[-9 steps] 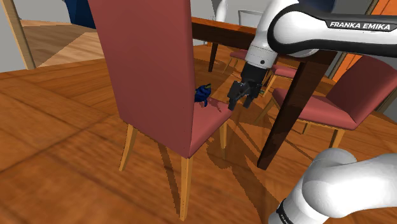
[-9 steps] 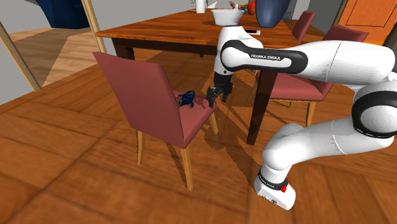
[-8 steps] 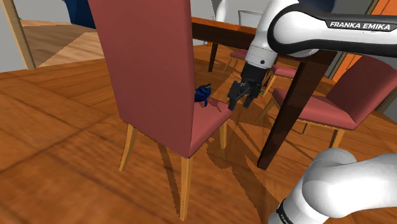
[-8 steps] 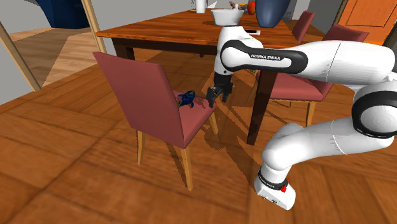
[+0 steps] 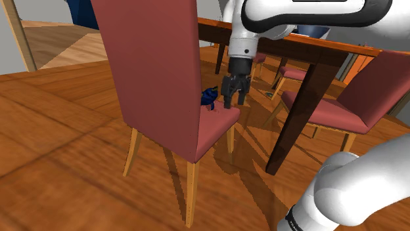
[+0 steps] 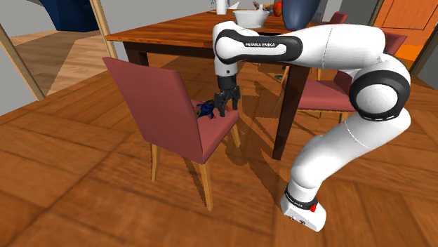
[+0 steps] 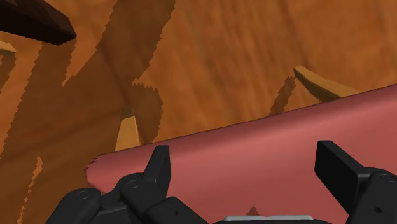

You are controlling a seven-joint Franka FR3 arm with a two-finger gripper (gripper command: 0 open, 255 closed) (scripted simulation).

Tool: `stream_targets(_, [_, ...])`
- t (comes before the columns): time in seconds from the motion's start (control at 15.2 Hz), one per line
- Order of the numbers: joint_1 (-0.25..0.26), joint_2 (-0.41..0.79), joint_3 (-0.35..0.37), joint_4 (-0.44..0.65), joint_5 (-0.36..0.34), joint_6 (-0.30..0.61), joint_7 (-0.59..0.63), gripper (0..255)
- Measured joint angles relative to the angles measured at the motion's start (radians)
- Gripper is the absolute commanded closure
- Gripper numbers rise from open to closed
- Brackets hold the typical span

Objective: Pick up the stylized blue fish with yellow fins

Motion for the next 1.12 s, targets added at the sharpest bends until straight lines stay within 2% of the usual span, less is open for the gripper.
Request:
stream_targets(0.13, [0.008, 0.093, 0.006, 0.114, -0.003, -0.128, -0.034, 0])
stream_targets(0.2, [0.015, 0.125, 0.016, 0.16, -0.001, -0.122, -0.043, 0])
stream_targets(0.26, [0.024, 0.179, 0.029, 0.216, 0.003, -0.044, -0.047, 0])
stream_targets(0.33, [0.031, 0.245, 0.037, 0.296, 0.001, -0.01, -0.056, 0])
stream_targets(0.53, [0.043, 0.35, 0.049, 0.425, -0.006, -0.008, -0.089, 0])
stream_targets(0.99, [0.047, 0.365, 0.053, 0.362, -0.007, 0.072, -0.103, 0])
stream_targets(1.06, [0.047, 0.363, 0.053, 0.355, -0.007, 0.077, -0.105, 255])
stream_targets(1.12, [0.047, 0.362, 0.053, 0.353, -0.007, 0.079, -0.105, 255])
